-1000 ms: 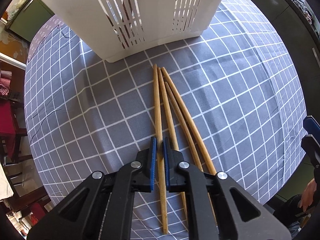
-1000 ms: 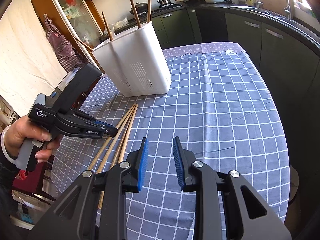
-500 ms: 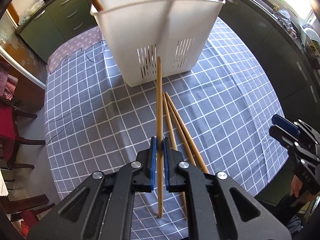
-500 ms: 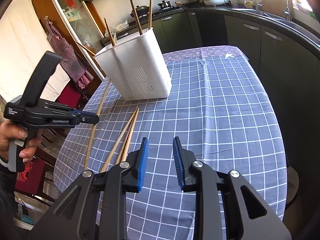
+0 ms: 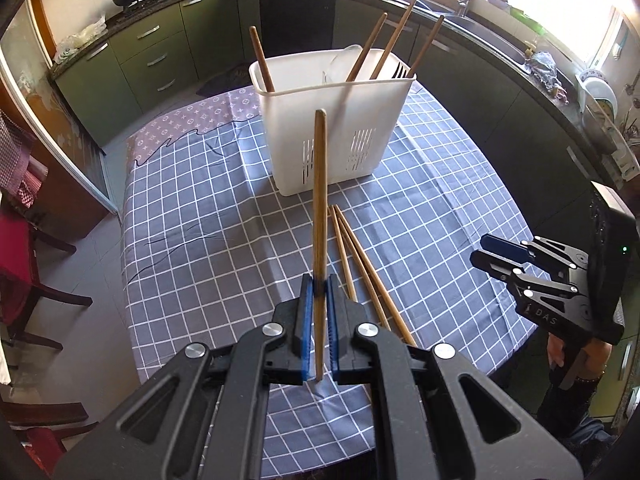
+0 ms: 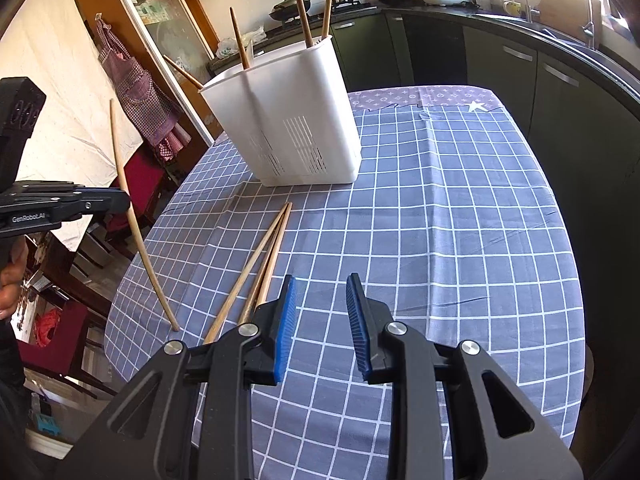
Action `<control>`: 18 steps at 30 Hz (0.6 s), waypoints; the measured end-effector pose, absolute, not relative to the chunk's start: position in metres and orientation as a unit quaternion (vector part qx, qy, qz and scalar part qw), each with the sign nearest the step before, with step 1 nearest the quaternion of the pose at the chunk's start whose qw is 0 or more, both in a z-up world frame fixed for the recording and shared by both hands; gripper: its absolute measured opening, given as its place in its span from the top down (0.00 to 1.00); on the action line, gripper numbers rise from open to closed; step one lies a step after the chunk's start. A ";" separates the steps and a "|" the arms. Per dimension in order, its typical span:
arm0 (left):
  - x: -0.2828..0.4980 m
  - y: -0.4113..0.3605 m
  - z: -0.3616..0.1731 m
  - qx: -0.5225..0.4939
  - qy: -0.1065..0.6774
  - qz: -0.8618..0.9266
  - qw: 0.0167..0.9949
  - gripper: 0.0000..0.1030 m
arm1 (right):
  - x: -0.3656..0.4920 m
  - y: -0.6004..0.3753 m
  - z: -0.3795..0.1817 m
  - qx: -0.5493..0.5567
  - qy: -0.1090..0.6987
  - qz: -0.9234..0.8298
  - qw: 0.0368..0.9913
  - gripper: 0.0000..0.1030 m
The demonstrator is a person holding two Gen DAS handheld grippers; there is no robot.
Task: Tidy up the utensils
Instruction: 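Hold the chopstick upright with the left gripper while the right gripper grasps another chopstick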
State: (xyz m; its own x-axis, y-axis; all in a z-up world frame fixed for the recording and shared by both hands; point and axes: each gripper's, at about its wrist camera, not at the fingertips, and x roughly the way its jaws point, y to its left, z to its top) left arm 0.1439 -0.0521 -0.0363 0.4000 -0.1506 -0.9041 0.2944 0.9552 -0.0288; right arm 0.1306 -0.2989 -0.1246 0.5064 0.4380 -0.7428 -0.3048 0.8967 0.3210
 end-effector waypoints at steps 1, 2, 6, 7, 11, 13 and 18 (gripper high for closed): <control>0.141 -0.051 -0.035 0.068 0.530 -0.135 0.835 0.93 | 0.132 -0.296 -0.126 0.071 0.451 0.216 0.863 0.70; 0.140 -0.050 -0.035 0.067 0.529 -0.136 0.835 0.93 | 0.134 -0.293 -0.127 0.068 0.454 0.219 0.861 0.70; 0.134 -0.048 -0.034 0.064 0.524 -0.140 0.838 0.93 | 0.146 -0.276 -0.135 0.053 0.474 0.232 0.848 0.70; 0.133 -0.046 -0.033 0.063 0.523 -0.141 0.839 0.93 | 0.151 -0.271 -0.138 0.050 0.480 0.237 0.843 0.70; 0.129 -0.043 -0.033 0.061 0.519 -0.145 0.840 0.93 | 0.174 -0.246 -0.151 0.031 0.510 0.253 0.822 0.70; 0.127 -0.042 -0.032 0.060 0.517 -0.147 0.841 0.93 | 0.185 -0.234 -0.159 0.022 0.528 0.259 0.809 0.70; 0.124 -0.040 -0.031 0.059 0.514 -0.152 0.842 0.93 | 0.208 -0.206 -0.172 -0.011 0.556 0.254 0.791 0.71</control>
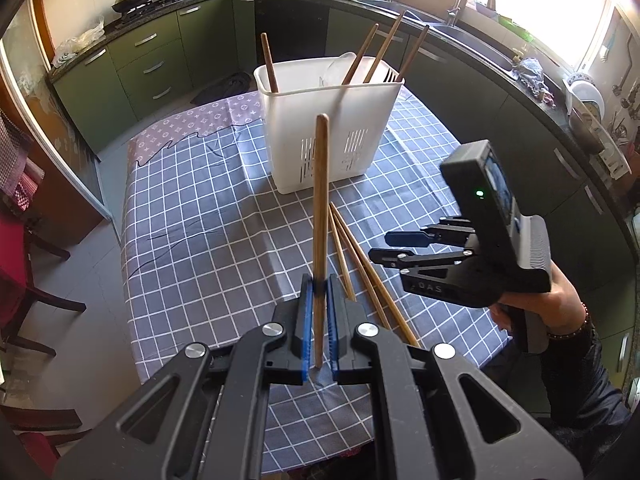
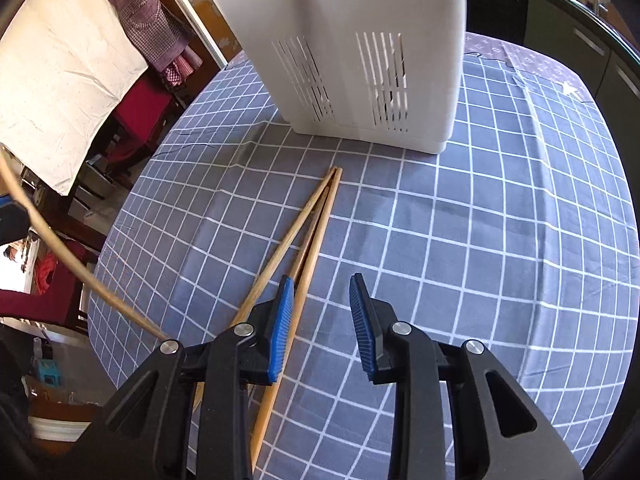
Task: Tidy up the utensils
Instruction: 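Hold the chopstick upright with the left gripper while the right gripper grasps another chopstick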
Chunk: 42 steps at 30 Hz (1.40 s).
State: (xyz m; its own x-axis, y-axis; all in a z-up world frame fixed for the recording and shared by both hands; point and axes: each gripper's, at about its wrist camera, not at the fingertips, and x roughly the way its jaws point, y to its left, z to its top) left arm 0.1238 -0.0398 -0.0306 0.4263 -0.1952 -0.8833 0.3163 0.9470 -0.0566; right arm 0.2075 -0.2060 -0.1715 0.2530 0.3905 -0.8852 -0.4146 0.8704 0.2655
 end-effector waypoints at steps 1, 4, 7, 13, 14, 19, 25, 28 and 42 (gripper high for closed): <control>0.123 -0.040 -0.030 0.059 0.513 -0.153 0.843 0.93 | 0.210 -0.202 -0.173 -0.016 0.558 0.253 0.790 0.71; 0.121 -0.040 -0.029 0.059 0.511 -0.158 0.843 0.93 | 0.216 -0.194 -0.177 -0.033 0.565 0.242 0.788 0.72; 0.120 -0.039 -0.029 0.060 0.511 -0.161 0.842 0.93 | 0.219 -0.188 -0.181 -0.047 0.570 0.233 0.786 0.72; 0.121 -0.037 -0.029 0.058 0.509 -0.164 0.843 0.93 | 0.216 -0.186 -0.182 -0.069 0.571 0.229 0.785 0.72; 0.121 -0.037 -0.030 0.058 0.509 -0.164 0.843 0.93 | 0.216 -0.186 -0.181 -0.076 0.570 0.226 0.786 0.72; 0.122 -0.035 -0.030 0.057 0.508 -0.164 0.844 0.93 | 0.214 -0.198 -0.173 -0.086 0.563 0.206 0.796 0.72; 0.122 -0.034 -0.030 0.057 0.508 -0.163 0.844 0.93 | 0.216 -0.178 -0.181 -0.114 0.571 0.204 0.787 0.72; 0.122 -0.034 -0.030 0.058 0.508 -0.163 0.844 0.93 | 0.213 -0.169 -0.183 -0.121 0.569 0.207 0.787 0.80; 0.122 -0.034 -0.029 0.060 0.508 -0.161 0.844 0.93 | 0.196 -0.198 -0.120 -0.063 0.487 0.228 0.841 0.93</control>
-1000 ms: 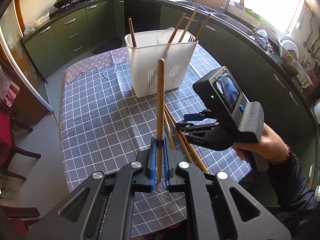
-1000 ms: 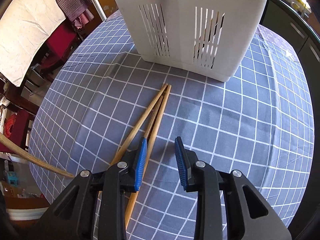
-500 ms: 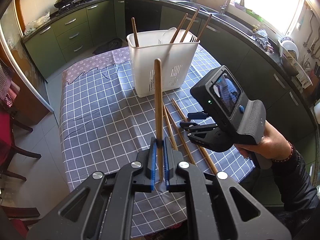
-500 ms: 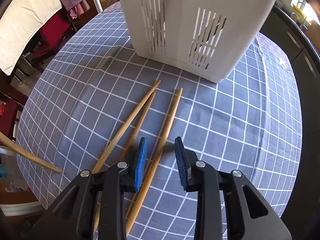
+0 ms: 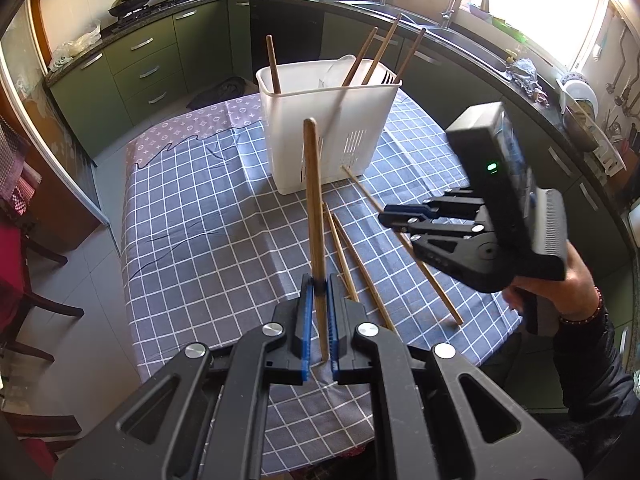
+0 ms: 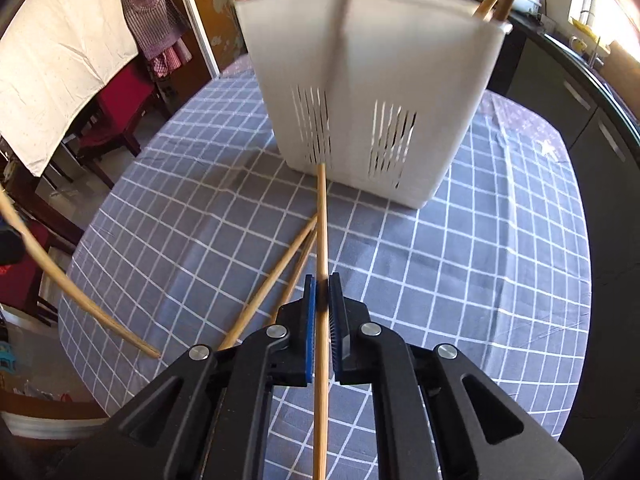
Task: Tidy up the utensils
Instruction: 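Hold the chopstick upright with the left gripper while the right gripper grasps another chopstick, then carry both upright chopsticks toward the white holder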
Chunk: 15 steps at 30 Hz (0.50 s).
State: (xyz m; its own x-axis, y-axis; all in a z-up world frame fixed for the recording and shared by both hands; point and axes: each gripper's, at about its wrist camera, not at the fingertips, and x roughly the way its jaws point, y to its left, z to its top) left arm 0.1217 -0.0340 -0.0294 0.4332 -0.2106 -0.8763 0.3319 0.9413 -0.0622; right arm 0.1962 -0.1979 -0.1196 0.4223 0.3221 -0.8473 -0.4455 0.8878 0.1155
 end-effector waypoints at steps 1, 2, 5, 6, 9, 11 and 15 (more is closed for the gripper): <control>0.122 -0.034 -0.029 0.060 0.507 -0.160 0.844 0.93 | 0.191 -0.203 -0.107 -0.055 0.469 0.231 0.851 0.93; 0.122 -0.034 -0.029 0.061 0.507 -0.161 0.845 0.93 | 0.185 -0.208 -0.095 -0.049 0.452 0.234 0.860 0.93; 0.121 -0.035 -0.029 0.063 0.507 -0.160 0.845 0.93 | 0.168 -0.226 -0.061 -0.030 0.401 0.234 0.885 0.93; 0.120 -0.035 -0.029 0.064 0.506 -0.160 0.845 0.93 | 0.162 -0.233 -0.052 -0.025 0.386 0.234 0.892 0.93; 0.118 -0.035 -0.029 0.066 0.505 -0.160 0.846 0.93 | 0.143 -0.246 -0.038 -0.022 0.362 0.228 0.904 0.93; 0.118 -0.036 -0.029 0.066 0.504 -0.159 0.846 0.93 | 0.134 -0.250 -0.037 -0.026 0.356 0.222 0.907 0.93; 0.117 -0.036 -0.028 0.065 0.503 -0.158 0.847 0.93 | 0.128 -0.258 -0.034 -0.016 0.353 0.222 0.909 0.93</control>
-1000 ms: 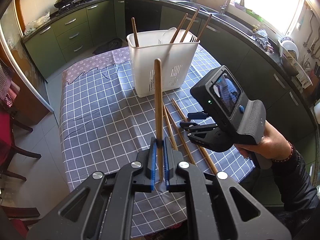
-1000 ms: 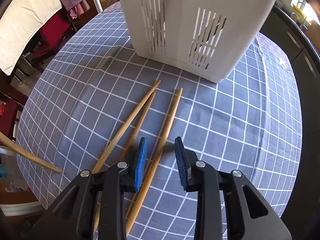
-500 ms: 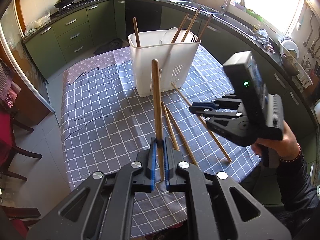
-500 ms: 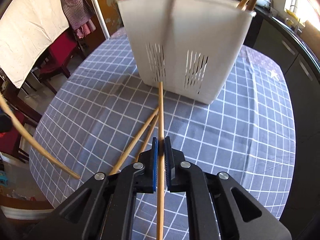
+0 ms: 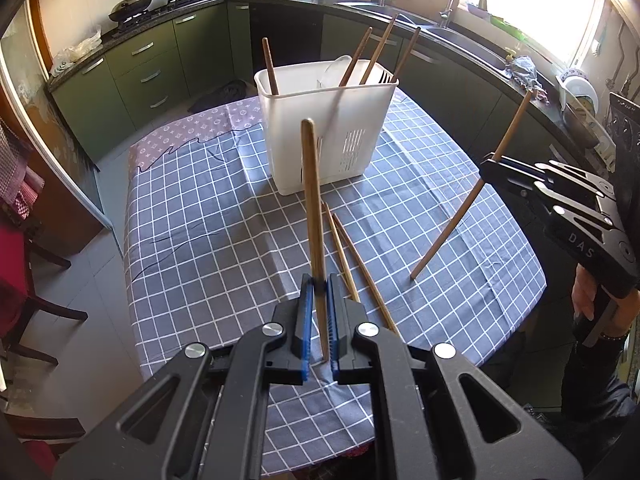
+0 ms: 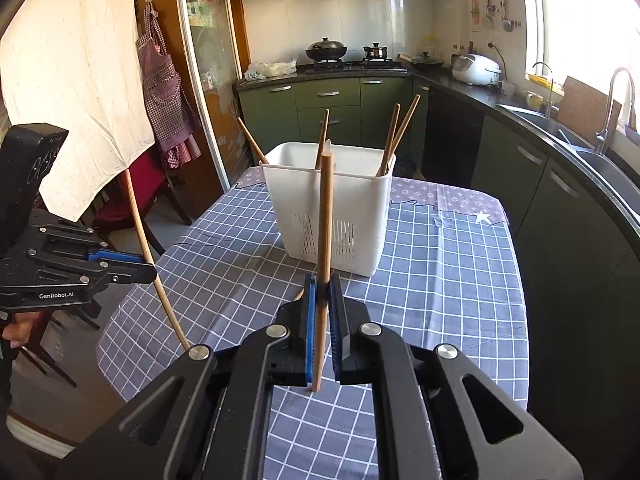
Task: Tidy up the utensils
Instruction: 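Carry both upright chopsticks toward the white holder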
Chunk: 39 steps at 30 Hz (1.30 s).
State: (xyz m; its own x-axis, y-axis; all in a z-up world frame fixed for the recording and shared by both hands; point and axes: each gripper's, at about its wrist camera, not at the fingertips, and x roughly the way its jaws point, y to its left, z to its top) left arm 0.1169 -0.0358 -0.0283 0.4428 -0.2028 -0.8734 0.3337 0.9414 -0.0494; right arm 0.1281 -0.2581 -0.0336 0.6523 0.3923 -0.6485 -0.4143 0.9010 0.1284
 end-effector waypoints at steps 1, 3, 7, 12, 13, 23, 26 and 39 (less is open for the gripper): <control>0.117 -0.036 -0.028 0.064 0.504 -0.159 0.847 0.93 | 0.129 -0.259 -0.033 -0.015 0.353 0.221 0.909 0.93; 0.115 -0.036 -0.027 0.064 0.503 -0.159 0.847 0.93 | 0.125 -0.258 -0.037 -0.013 0.353 0.222 0.909 0.93; 0.113 -0.035 -0.025 0.065 0.501 -0.161 0.848 0.93 | 0.125 -0.257 -0.043 -0.011 0.357 0.227 0.906 0.93; 0.109 -0.033 -0.020 0.067 0.496 -0.160 0.851 0.93 | 0.126 -0.260 -0.048 -0.005 0.360 0.229 0.904 0.93; 0.108 -0.033 -0.019 0.068 0.496 -0.160 0.851 0.93 | 0.128 -0.261 -0.049 -0.003 0.361 0.230 0.904 0.93; 0.110 -0.037 -0.012 0.074 0.487 -0.162 0.855 0.93 | 0.128 -0.266 -0.046 0.008 0.359 0.241 0.902 0.93; 0.111 -0.038 -0.008 0.076 0.483 -0.163 0.857 0.93 | 0.128 -0.269 -0.044 0.011 0.357 0.246 0.901 0.93; 0.121 -0.045 0.035 0.075 0.453 -0.173 0.871 0.93 | 0.125 -0.275 -0.040 0.017 0.354 0.252 0.900 0.93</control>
State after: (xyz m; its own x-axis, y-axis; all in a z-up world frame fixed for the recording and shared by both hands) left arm 0.1213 -0.0448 0.0354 0.5291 -0.2330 -0.8159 0.3685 0.9293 -0.0263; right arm 0.1251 -0.2747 -0.0397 0.6220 0.4657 -0.6295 -0.4411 0.8726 0.2097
